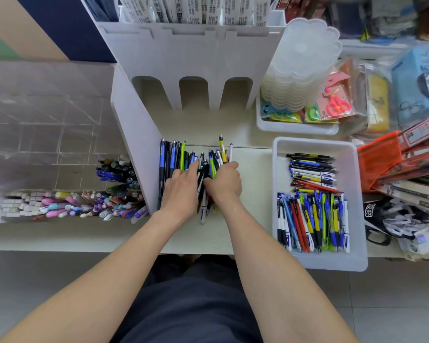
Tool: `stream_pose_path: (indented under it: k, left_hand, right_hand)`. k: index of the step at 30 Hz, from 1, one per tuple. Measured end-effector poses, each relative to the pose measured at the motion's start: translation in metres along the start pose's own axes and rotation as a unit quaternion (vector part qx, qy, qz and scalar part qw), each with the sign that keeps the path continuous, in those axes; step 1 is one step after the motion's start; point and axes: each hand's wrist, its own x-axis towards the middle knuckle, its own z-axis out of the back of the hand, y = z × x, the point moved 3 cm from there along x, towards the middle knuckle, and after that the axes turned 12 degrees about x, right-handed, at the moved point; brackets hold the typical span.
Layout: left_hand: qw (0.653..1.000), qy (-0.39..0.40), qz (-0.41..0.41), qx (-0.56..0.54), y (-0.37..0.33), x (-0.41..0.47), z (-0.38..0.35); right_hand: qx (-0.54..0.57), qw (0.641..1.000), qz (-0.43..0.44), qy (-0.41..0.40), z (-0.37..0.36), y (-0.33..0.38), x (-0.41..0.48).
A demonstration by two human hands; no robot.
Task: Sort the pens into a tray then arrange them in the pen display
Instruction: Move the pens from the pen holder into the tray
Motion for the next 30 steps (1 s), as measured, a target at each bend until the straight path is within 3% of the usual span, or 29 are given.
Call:
stream_pose_path:
  k: [7,10,13,17,22,26,30]
  left_hand:
    - [1.0,0.0,-0.003,-0.012,0.0,0.002,0.002]
    - [0.989,-0.082,-0.004,-0.123,-0.01,0.003,0.015]
    - [0.957,-0.121,0.023,-0.262,-0.032,0.008,0.036]
    - [0.933,-0.097,-0.003,-0.345,-0.075,0.017,0.055]
    - [0.951,-0.072,-0.029,-0.3,-0.137,0.016,0.052]
    - [0.952,-0.01,-0.018,-0.306,-0.17,0.02,0.037]
    - [0.962,0.053,-0.035,-0.267,-0.193,0.024,0.026]
  right_hand:
    - [0.068,0.995,0.009,0.074,0.027,-0.017,0.002]
    - [0.174,0.978,0.021,0.114,0.053,-0.02,-0.012]
    - [0.264,0.94,0.032,0.214,0.083,-0.023,-0.029]
    - [0.131,0.943,0.124,0.281,0.125,-0.031,-0.044]
    - [-0.039,0.959,0.209,0.185,0.171,-0.044,-0.033]
    - [-0.108,0.963,0.203,0.139,0.201,-0.071,-0.009]
    - [-0.244,0.942,0.225,0.05,0.228,-0.082,0.015]
